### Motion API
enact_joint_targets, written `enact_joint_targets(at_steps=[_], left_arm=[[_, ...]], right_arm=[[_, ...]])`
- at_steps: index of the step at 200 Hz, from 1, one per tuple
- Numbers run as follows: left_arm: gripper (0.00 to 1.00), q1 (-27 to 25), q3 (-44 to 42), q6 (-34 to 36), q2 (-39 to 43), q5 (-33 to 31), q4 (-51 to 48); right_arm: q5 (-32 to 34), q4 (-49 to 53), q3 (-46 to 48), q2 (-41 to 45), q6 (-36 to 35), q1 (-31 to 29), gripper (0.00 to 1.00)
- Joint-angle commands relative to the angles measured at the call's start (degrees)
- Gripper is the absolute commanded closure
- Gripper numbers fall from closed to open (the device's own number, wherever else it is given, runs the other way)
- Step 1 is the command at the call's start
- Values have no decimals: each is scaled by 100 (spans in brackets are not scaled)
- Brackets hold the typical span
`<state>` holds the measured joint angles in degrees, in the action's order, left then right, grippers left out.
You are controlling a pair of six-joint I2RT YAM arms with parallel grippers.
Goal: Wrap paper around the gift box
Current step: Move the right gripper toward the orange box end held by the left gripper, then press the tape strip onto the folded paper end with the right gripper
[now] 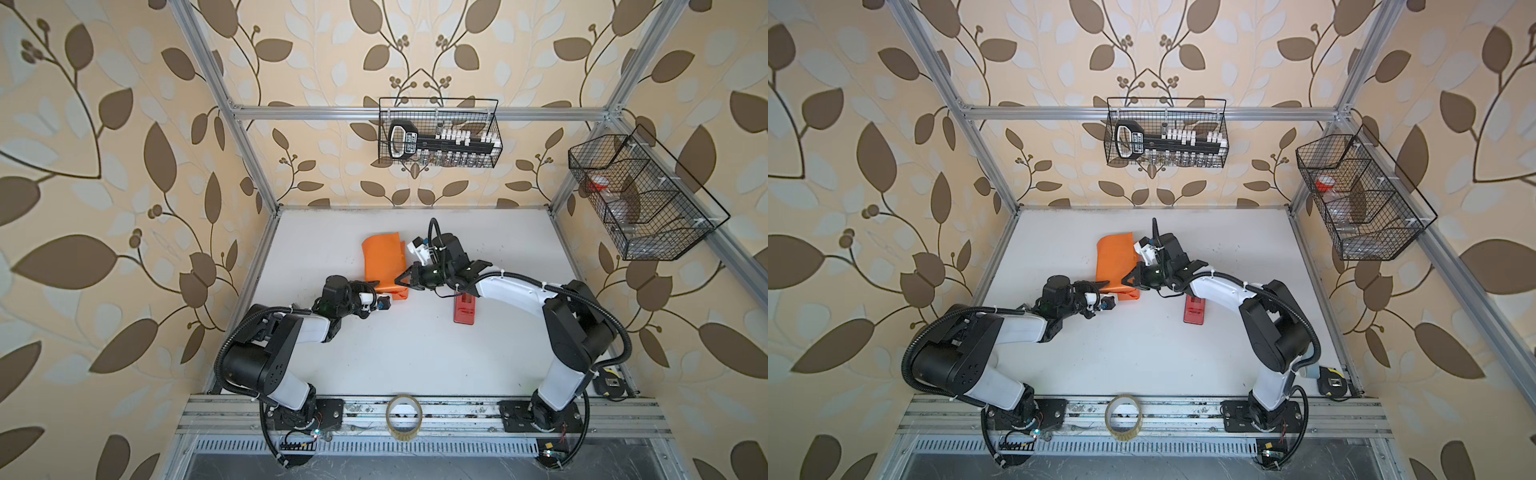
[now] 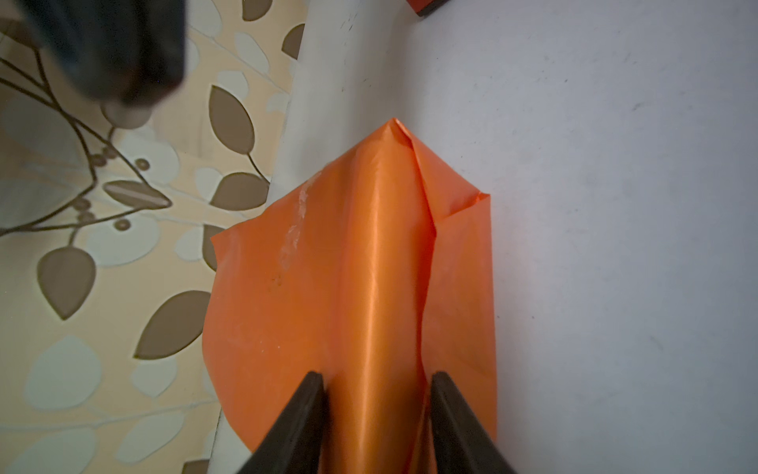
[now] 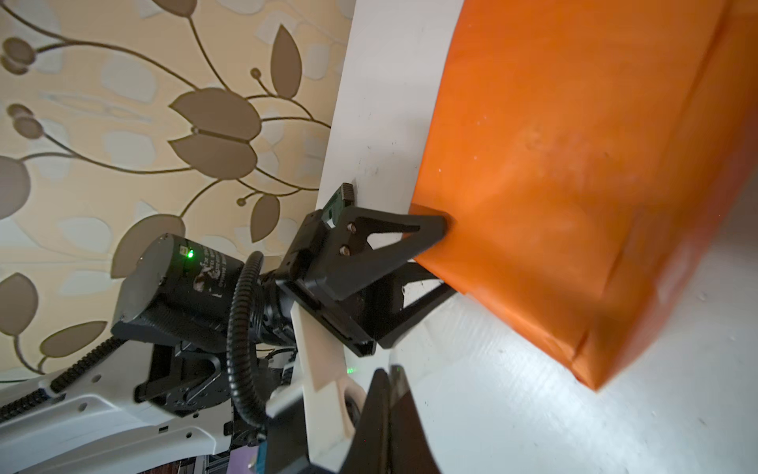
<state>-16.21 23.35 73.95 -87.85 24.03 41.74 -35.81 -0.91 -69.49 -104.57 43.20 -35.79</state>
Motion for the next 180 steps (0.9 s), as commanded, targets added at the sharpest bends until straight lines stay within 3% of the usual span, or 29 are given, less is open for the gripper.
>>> enact_joint_targets(at_steps=[1, 77, 109, 159, 180], left_arm=[[57, -76, -121, -106, -76, -35, -626], [57, -76, -105, -88, -109, -41, -629], [57, -76, -114, -122, -96, -56, -602], [57, -76, -124, -115, -80, -48, -628], [57, -84, -125, -120, -77, -31, -641]], right_arm=[[-23, 19, -142, -339, -137, -160, 100], [421, -356, 135, -715, 325, -289, 100], [585, -860, 262, -774, 919, -253, 100], [1053, -563, 182, -699, 1143, -452, 100], [1333, -773, 482, -592, 1542, -455, 100]])
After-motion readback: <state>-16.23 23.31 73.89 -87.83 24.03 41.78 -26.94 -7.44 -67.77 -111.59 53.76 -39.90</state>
